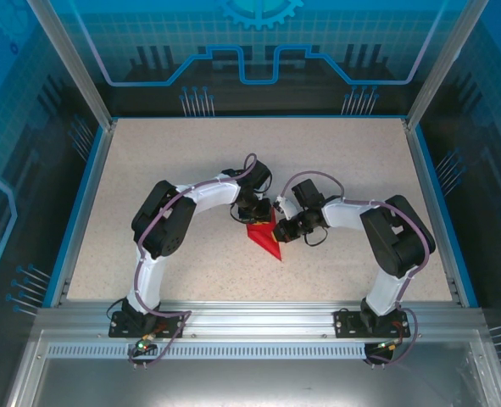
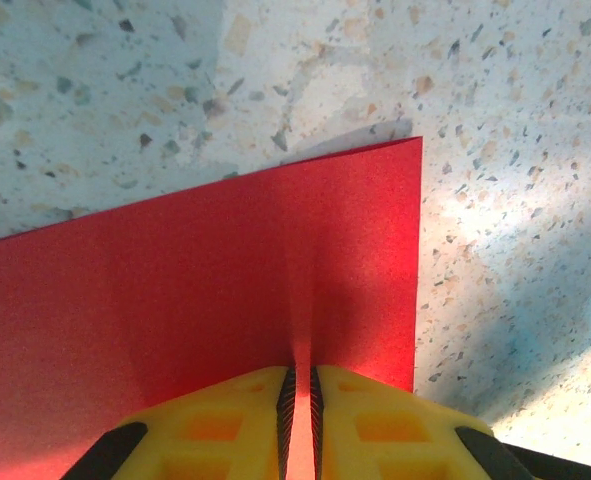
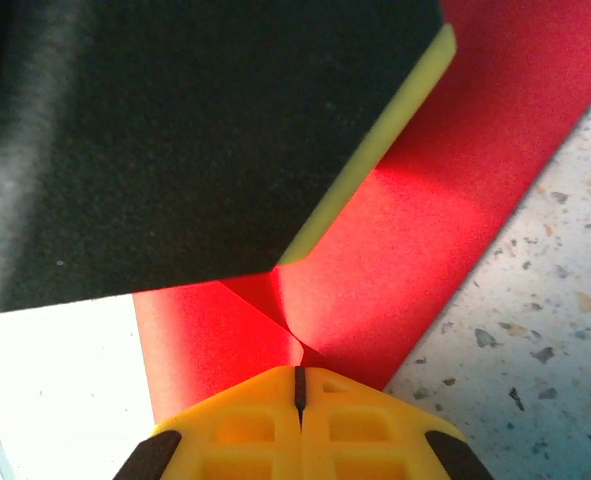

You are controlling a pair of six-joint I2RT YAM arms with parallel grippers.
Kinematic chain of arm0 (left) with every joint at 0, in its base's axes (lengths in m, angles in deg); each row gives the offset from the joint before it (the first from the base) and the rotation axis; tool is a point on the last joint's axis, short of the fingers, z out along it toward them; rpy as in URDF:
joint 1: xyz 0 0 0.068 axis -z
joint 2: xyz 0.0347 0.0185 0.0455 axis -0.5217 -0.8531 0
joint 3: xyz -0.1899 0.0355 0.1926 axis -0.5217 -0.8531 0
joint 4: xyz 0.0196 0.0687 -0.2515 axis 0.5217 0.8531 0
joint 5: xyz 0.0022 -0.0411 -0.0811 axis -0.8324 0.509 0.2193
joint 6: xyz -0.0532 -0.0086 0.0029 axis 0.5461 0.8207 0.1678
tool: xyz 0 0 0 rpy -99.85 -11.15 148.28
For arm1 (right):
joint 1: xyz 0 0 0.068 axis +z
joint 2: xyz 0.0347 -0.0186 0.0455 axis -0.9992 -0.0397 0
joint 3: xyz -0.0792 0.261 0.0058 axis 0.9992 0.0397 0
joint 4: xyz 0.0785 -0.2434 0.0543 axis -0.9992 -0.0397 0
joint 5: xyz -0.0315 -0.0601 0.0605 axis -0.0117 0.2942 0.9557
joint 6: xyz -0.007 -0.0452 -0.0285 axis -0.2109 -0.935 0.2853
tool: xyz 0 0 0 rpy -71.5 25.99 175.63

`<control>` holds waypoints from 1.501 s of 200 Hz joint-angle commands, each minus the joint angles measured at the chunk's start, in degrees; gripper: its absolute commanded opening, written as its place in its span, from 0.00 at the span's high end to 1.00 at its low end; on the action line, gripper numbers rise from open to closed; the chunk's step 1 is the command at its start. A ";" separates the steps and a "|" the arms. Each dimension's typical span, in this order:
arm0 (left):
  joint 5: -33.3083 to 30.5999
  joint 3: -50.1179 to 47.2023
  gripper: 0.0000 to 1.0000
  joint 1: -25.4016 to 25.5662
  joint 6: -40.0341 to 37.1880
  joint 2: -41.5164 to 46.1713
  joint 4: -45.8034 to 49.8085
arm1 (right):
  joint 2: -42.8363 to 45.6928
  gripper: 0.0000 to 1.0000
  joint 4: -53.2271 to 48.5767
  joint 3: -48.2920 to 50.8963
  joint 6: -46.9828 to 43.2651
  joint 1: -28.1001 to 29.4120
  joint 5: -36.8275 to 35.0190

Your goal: Fold a paper plane with a square sheet of paper (fold left side to right side)

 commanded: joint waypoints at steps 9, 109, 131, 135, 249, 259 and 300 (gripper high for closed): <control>-0.40 -0.18 0.82 1.12 -0.52 -2.95 1.98 | -0.12 1.00 -0.43 -0.16 0.73 0.34 1.03; -0.40 0.08 0.82 1.09 -0.66 -2.85 2.14 | -3.78 1.00 -3.42 -2.45 0.94 0.24 -2.68; -0.39 0.08 0.82 1.08 -0.63 -2.83 2.02 | -3.25 1.00 -3.40 -2.62 0.95 0.28 -2.81; -0.34 0.08 0.82 1.09 -0.62 -2.86 2.00 | -3.14 1.00 -3.39 -2.63 0.94 0.29 -2.72; -0.39 -0.26 0.82 1.06 -0.45 -2.98 1.70 | -1.07 1.00 -2.51 -3.39 1.03 0.11 0.02; -0.40 -0.24 0.82 1.12 -0.44 -3.00 1.72 | -1.15 1.00 -2.52 -3.50 1.13 0.05 0.09; -0.40 -0.27 0.82 1.04 -0.36 -3.11 1.63 | -1.30 1.00 -2.17 -3.92 1.31 0.09 0.46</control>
